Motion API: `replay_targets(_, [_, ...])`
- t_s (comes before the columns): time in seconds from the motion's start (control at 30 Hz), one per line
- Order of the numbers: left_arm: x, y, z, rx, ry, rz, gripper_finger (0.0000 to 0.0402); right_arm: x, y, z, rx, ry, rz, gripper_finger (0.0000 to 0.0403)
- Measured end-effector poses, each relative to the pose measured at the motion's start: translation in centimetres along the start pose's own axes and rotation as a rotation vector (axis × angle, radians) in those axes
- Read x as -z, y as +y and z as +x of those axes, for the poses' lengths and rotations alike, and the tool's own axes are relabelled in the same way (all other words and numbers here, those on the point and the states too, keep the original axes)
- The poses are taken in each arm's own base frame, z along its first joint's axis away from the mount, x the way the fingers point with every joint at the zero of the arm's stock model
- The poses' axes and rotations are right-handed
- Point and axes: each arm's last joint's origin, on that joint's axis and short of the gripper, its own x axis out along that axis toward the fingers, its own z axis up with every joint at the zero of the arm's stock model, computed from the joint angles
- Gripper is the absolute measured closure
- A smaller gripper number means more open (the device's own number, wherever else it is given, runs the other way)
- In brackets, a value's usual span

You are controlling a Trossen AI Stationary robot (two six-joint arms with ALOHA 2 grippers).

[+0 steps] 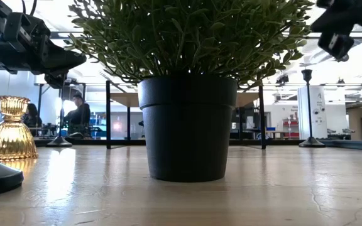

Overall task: Pick & Place candle stick holders
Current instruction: Put the green glass candle holder on the shelf aligned with the other glass candle holder

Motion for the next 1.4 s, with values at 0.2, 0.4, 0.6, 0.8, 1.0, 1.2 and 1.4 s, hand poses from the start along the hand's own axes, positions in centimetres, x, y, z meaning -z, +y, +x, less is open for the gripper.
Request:
replay_targets(0.2, [0.0,0.0,0.0,0.0,0.0,0.0,0.0376,2.5,-1.1,-0.9,-0.161,-0.012,-0.004,0.0393])
replay_targets(0.4, [0.0,0.0,0.0,0.0,0.0,0.0,0.0376,4.4,-2.4,-0.2,-0.151,-0.013,-0.004,0.0394])
replay_targets(0.6, [0.0,0.0,0.0,-0.006,-0.001,0.001,0.0376,5.8,-3.4,0.9,-0.124,0.029,0.0,0.0394])
replay_targets(0.8, [-0.5,0.1,0.0,-0.036,-0.053,-0.012,0.0376,7.4,-4.4,2.3,-0.084,0.091,0.007,0.0394])
replay_targets(1.0, [-1.4,-0.1,-0.1,-0.004,-0.152,-0.193,0.0376,9.4,-5.8,3.7,-0.037,0.163,0.015,0.0394])
replay_targets(1.2, [-2.3,-0.3,-0.3,0.033,-0.247,-0.276,0.0376,10.4,-6.6,4.0,0.039,0.232,0.022,0.0394])
replay_targets(1.4, [-2.3,-0.6,0.4,0.077,-0.122,-0.121,0.0376,10.4,-6.6,4.1,0.047,0.24,0.022,0.0394])
